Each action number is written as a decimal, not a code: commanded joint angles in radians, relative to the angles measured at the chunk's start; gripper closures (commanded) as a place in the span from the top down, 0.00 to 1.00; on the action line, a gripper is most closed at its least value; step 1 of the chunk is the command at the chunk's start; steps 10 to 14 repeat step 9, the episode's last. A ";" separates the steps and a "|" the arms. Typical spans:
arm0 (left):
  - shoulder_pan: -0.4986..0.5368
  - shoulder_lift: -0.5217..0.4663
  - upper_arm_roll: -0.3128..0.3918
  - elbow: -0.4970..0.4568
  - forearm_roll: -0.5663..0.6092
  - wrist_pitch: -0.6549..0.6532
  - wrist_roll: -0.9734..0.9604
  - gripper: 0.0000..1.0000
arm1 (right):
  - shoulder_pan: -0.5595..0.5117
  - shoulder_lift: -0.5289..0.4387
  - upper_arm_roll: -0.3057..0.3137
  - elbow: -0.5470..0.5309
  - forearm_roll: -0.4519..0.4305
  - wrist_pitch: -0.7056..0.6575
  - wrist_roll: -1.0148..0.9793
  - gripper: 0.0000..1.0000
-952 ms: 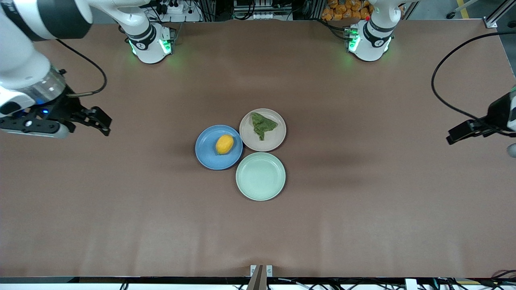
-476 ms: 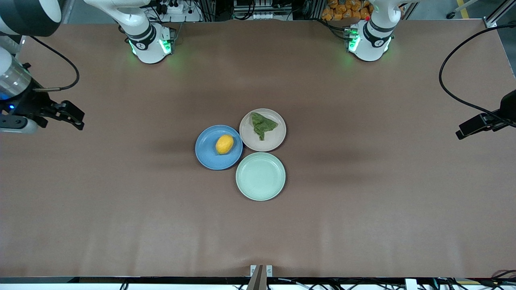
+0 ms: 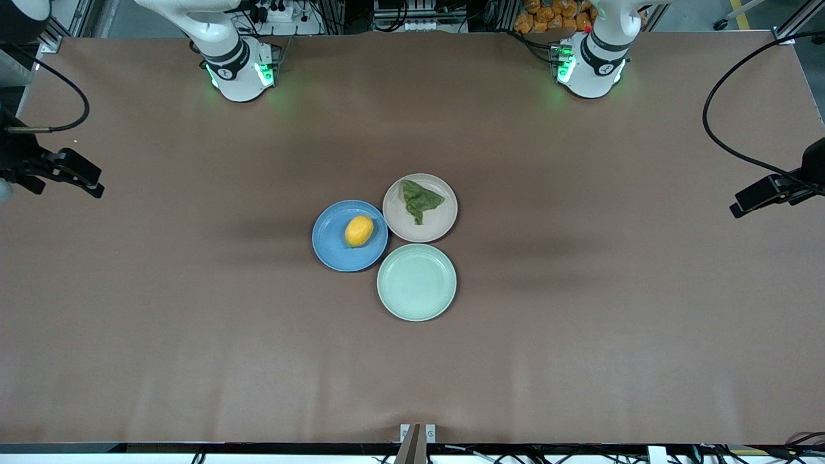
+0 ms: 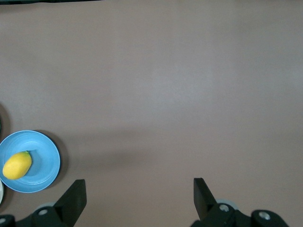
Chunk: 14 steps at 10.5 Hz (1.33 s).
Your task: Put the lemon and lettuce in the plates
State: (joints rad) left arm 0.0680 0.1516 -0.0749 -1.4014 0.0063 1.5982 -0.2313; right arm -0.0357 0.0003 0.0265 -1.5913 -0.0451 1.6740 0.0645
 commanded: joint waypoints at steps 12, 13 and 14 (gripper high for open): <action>-0.013 0.011 0.009 -0.007 -0.022 -0.009 0.024 1.00 | -0.020 -0.025 -0.014 -0.006 0.024 -0.059 -0.193 1.00; -0.013 0.011 0.009 -0.007 -0.022 -0.009 0.024 1.00 | -0.020 -0.025 -0.014 -0.006 0.024 -0.059 -0.193 1.00; -0.013 0.011 0.009 -0.007 -0.022 -0.009 0.024 1.00 | -0.020 -0.025 -0.014 -0.006 0.024 -0.059 -0.193 1.00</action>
